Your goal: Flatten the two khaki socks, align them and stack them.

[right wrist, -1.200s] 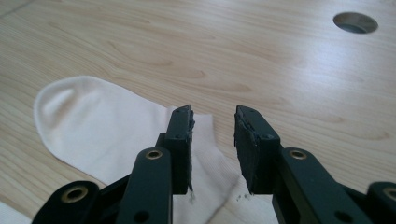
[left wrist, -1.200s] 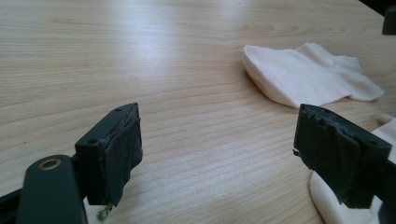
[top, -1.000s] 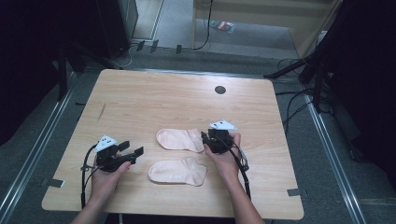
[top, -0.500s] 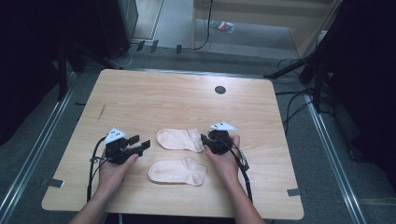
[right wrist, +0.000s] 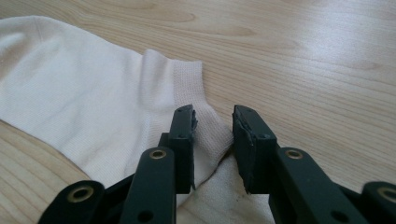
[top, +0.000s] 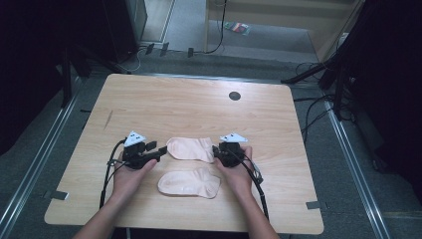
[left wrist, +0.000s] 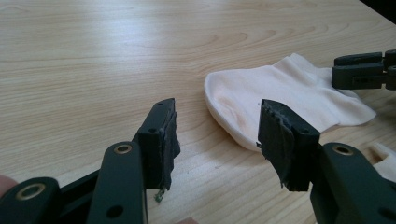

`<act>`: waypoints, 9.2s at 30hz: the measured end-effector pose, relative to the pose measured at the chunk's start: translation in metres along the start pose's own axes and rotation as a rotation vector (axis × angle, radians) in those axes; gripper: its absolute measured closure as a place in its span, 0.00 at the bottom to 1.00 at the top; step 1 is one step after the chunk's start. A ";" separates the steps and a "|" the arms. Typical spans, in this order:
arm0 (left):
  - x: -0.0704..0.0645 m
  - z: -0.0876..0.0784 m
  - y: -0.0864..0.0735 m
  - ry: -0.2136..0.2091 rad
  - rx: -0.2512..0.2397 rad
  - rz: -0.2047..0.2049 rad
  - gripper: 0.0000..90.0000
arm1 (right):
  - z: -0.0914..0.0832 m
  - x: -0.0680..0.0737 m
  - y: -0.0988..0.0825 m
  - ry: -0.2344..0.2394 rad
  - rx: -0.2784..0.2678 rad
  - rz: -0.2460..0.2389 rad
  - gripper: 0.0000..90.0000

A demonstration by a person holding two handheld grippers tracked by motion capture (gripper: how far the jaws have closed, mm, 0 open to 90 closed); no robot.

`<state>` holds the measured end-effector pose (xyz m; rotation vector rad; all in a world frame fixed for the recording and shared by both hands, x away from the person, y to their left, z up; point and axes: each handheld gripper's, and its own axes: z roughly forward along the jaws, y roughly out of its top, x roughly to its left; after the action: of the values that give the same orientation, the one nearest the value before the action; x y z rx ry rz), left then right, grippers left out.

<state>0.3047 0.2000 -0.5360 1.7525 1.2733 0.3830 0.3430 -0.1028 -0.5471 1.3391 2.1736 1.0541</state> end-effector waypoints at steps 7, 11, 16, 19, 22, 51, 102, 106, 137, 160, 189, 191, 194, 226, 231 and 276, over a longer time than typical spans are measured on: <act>-0.002 0.015 0.007 -0.009 0.043 -0.042 0.55 | -0.001 0.002 -0.001 0.015 0.001 0.006 0.93; -0.002 0.024 0.009 0.005 0.071 -0.051 0.58 | -0.001 0.003 -0.001 0.014 0.007 0.003 0.95; -0.005 0.029 0.012 0.055 0.072 -0.025 0.58 | -0.001 0.003 -0.001 0.016 0.000 -0.005 0.96; -0.004 0.033 0.012 0.069 0.089 -0.017 0.62 | 0.000 0.004 -0.002 0.009 -0.006 -0.014 0.97; -0.004 0.034 0.011 0.079 0.110 -0.013 0.71 | 0.000 0.004 -0.002 0.009 -0.008 -0.011 0.97; -0.008 0.019 0.015 0.046 0.089 0.023 1.00 | -0.011 0.004 0.004 -0.018 -0.038 -0.011 0.97; -0.034 -0.049 -0.016 0.000 0.052 0.067 1.00 | -0.072 0.032 -0.006 0.053 -0.073 -0.056 0.97; -0.036 -0.053 -0.021 -0.007 0.053 0.065 1.00 | -0.076 0.034 -0.012 0.062 -0.068 -0.053 0.97; -0.052 -0.072 -0.054 -0.056 0.093 0.068 1.00 | -0.101 0.045 -0.042 0.107 -0.044 -0.039 0.97; -0.055 -0.064 -0.065 -0.021 0.109 0.124 0.87 | -0.085 0.040 -0.054 0.138 0.021 -0.046 0.72; -0.035 -0.084 -0.057 -0.070 -0.066 -0.007 0.87 | -0.107 0.026 -0.057 0.148 -0.107 0.045 0.87; -0.039 -0.085 -0.057 -0.100 -0.076 0.011 0.91 | -0.107 0.025 -0.057 0.157 -0.109 0.048 0.92; -0.048 -0.078 -0.059 -0.111 -0.024 0.045 0.97 | -0.105 0.028 -0.059 0.175 -0.098 0.051 1.00; -0.051 -0.034 -0.049 -0.099 0.096 0.038 1.00 | -0.062 0.104 -0.057 0.318 0.001 -0.049 1.00; -0.042 -0.028 -0.051 -0.083 0.133 0.007 1.00 | -0.055 0.107 -0.064 0.311 0.034 -0.072 1.00; -0.031 -0.037 -0.055 -0.117 0.107 0.032 0.86 | -0.077 0.045 -0.062 0.197 0.081 0.009 1.00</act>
<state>0.2336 0.1939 -0.5523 1.8597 1.2022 0.2300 0.2349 -0.1106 -0.5410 1.3304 2.3780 1.1553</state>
